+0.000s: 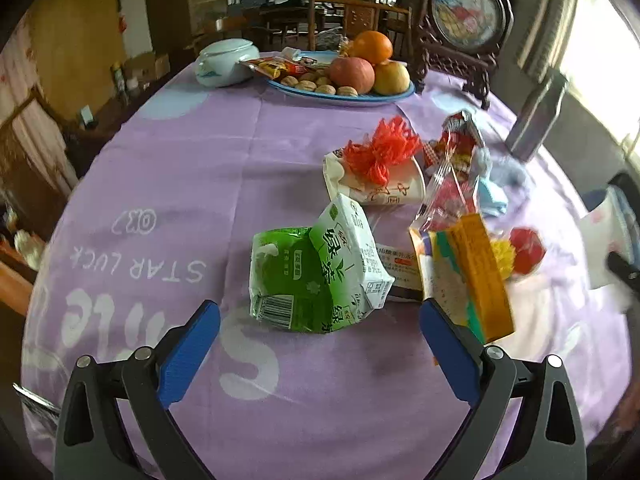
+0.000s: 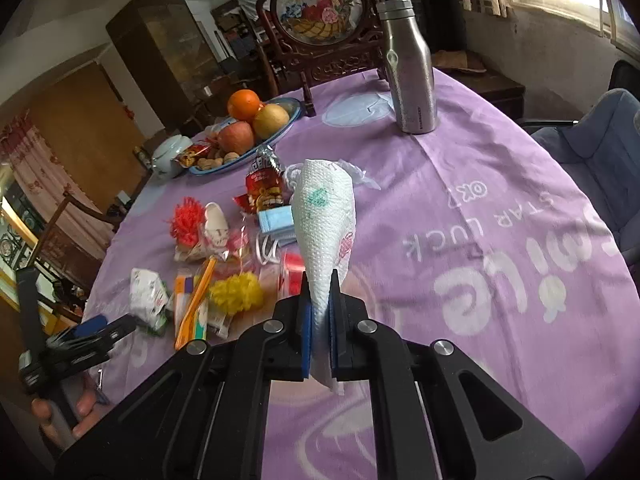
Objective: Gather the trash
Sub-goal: 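Grasp the green-and-white milk carton with the left gripper, then carry the carton and tissue in both grippers over the red wastebasket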
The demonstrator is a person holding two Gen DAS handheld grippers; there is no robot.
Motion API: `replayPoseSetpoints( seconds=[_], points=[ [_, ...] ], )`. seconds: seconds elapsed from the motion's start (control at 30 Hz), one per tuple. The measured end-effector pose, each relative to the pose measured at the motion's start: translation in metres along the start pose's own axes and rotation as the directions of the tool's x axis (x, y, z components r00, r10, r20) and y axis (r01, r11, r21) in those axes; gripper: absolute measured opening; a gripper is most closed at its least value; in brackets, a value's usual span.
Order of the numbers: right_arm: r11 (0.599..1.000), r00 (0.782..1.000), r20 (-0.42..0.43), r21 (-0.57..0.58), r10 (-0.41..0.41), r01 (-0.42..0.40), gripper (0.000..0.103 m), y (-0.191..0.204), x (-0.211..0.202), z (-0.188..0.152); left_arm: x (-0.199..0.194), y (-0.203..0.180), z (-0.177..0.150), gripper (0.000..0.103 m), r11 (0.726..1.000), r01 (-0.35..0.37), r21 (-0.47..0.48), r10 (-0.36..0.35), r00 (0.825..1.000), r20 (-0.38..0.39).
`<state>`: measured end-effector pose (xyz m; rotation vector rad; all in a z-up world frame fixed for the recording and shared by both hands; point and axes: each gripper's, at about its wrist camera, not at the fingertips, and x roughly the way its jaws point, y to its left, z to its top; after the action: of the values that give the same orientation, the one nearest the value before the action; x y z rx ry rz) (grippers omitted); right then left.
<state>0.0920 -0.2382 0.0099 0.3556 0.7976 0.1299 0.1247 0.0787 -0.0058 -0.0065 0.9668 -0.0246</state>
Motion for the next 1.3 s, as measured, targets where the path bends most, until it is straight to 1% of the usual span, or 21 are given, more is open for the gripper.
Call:
replayPoseSetpoints(
  seconds=[0.17,0.23,0.3,0.47,0.53,0.6,0.67,0.73,0.8,0.83,0.87,0.9,0.93,1.03,1.17,1.3],
  points=[
    [0.999,0.999,0.001,-0.006,0.032,-0.032,0.008,0.0,-0.011,-0.014,0.002,-0.007,-0.009,0.097,0.995,-0.06,0.08,0.056,0.997,0.047],
    [0.999,0.999,-0.004,-0.004,0.052,-0.052,0.008,0.0,-0.013,-0.017,0.004,-0.008,-0.01,0.097,0.993,-0.064,0.097,0.059,0.997,0.051],
    [0.998,0.998,-0.012,0.005,0.069,-0.069,0.008,-0.001,-0.014,-0.022,0.006,-0.01,-0.009,0.094,0.993,-0.06,0.106,0.054,0.997,0.051],
    [0.997,0.996,-0.04,0.014,0.077,-0.077,0.008,-0.005,-0.015,-0.035,0.009,-0.014,-0.006,0.091,0.992,-0.058,0.113,0.052,0.997,0.059],
    [0.997,0.996,-0.046,0.019,0.078,-0.077,0.008,-0.008,-0.016,-0.039,0.013,-0.017,-0.002,0.089,0.993,-0.056,0.108,0.05,0.997,0.057],
    [0.996,0.995,-0.05,0.03,0.082,-0.08,0.008,-0.011,-0.016,-0.042,0.019,-0.022,0.002,0.079,0.991,-0.063,0.115,0.057,0.997,0.05],
    [0.996,0.995,-0.049,0.038,0.087,-0.085,0.008,-0.014,-0.018,-0.043,0.027,-0.025,0.006,0.074,0.99,-0.067,0.12,0.064,0.998,0.029],
    [0.995,0.995,-0.044,0.038,0.09,-0.088,0.008,-0.016,-0.021,-0.044,0.034,-0.025,0.008,0.066,0.991,-0.069,0.117,0.068,0.998,0.013],
    [0.995,0.995,-0.038,0.034,0.091,-0.089,0.008,-0.017,-0.024,-0.046,0.041,-0.023,0.01,0.048,0.993,-0.06,0.103,0.062,0.998,-0.015],
    [0.996,0.995,-0.035,0.03,0.091,-0.09,0.008,-0.017,-0.026,-0.046,0.043,-0.021,0.01,0.042,0.994,-0.055,0.098,0.058,0.998,-0.028],
    [0.996,0.995,-0.033,0.027,0.092,-0.091,0.008,-0.017,-0.026,-0.047,0.046,-0.02,0.011,0.031,0.994,-0.051,0.095,0.055,0.998,-0.044],
    [0.995,0.995,-0.032,0.025,0.094,-0.094,0.008,-0.016,-0.027,-0.047,0.047,-0.019,0.011,0.022,0.995,-0.049,0.092,0.054,0.997,-0.051],
    [0.995,0.994,-0.032,0.024,0.1,-0.1,0.008,-0.016,-0.027,-0.048,0.048,-0.018,0.011,0.022,0.994,-0.054,0.091,0.059,0.997,-0.051],
    [0.994,0.994,-0.03,0.02,0.108,-0.107,0.008,-0.014,-0.028,-0.049,0.042,-0.017,0.011,0.016,0.993,-0.078,0.093,0.08,0.997,-0.016],
    [0.994,0.994,-0.023,0.021,0.108,-0.108,0.008,-0.013,-0.032,-0.051,0.019,-0.014,0.007,0.015,0.995,-0.028,0.092,0.026,0.999,0.026],
    [0.994,0.994,-0.011,0.026,0.108,-0.108,0.008,-0.014,-0.036,-0.054,-0.015,-0.009,-0.003,0.015,0.996,0.035,0.081,-0.043,0.995,0.092]
  ],
)
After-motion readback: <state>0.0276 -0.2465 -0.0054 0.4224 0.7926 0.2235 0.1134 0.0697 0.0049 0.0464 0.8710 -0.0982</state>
